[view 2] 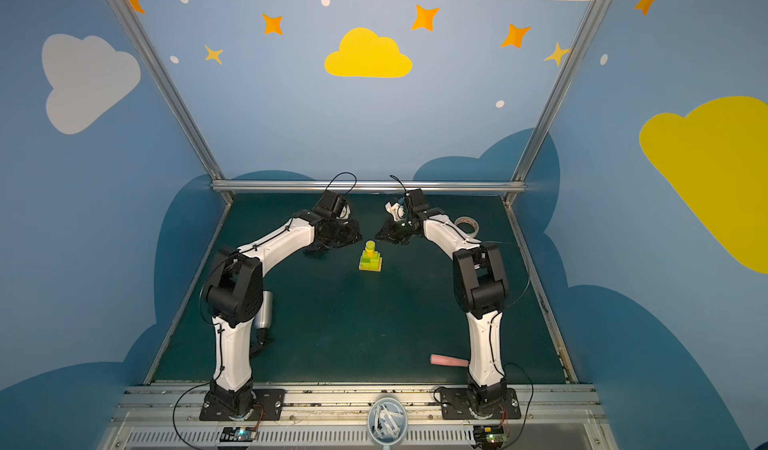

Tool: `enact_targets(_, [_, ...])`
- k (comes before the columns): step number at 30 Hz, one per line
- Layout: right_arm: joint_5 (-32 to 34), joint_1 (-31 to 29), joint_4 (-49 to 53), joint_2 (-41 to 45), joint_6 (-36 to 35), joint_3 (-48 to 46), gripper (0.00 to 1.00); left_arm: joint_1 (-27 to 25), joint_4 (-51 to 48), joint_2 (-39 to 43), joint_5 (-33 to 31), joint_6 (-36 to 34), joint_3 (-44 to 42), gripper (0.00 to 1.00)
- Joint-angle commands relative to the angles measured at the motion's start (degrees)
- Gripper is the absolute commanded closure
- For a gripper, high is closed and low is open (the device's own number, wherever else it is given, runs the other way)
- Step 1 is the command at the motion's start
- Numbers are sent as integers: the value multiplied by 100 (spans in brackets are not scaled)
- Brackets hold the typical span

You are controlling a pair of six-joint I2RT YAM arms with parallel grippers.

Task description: Build the wood block tower

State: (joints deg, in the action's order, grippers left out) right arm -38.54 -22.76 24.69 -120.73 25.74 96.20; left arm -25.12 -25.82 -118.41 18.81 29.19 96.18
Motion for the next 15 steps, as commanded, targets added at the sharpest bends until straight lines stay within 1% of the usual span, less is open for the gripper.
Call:
enact_targets(1, [23, -38, 107, -65, -6, 70, 100, 21, -94, 73, 22, -85, -53, 90])
enact_targets(15, [11, -66, 115, -179, 19, 109, 100, 24, -92, 89, 28, -85, -67, 90])
